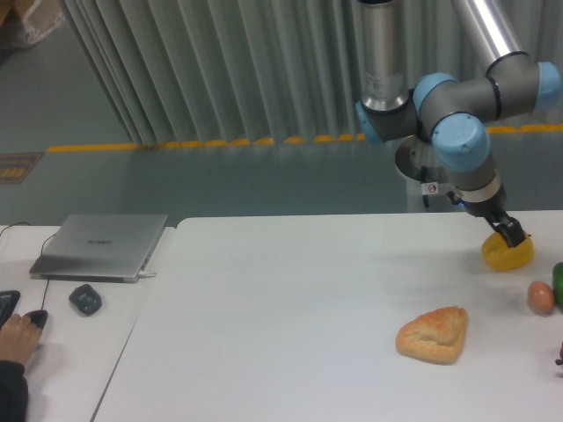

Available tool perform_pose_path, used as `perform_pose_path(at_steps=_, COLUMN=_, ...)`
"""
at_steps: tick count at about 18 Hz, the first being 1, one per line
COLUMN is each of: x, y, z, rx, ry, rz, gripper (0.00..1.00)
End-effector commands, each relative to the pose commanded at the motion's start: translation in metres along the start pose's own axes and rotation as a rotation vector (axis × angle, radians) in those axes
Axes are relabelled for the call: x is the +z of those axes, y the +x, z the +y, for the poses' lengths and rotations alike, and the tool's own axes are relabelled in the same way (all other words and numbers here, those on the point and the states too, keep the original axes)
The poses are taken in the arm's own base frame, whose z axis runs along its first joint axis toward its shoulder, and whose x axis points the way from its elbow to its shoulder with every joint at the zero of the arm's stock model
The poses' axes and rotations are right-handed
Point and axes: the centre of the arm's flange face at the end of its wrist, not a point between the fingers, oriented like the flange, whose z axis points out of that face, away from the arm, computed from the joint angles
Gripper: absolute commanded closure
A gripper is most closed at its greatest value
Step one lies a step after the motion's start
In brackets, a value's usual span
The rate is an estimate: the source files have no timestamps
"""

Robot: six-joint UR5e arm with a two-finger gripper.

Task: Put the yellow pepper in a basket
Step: 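Close the gripper around the yellow pepper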

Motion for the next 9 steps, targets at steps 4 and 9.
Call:
perform_pose_path(at_steps=4, x=0.017, y=-0.006, z=-0.01, rx=0.027, ry=-0.001, rz=-0.004, gripper=0.0)
perform_pose_path(at_steps=9, x=0.041, y=0.003, z=-0.019, rx=0.054, ry=-0.021, rz=0.046, gripper=0.0)
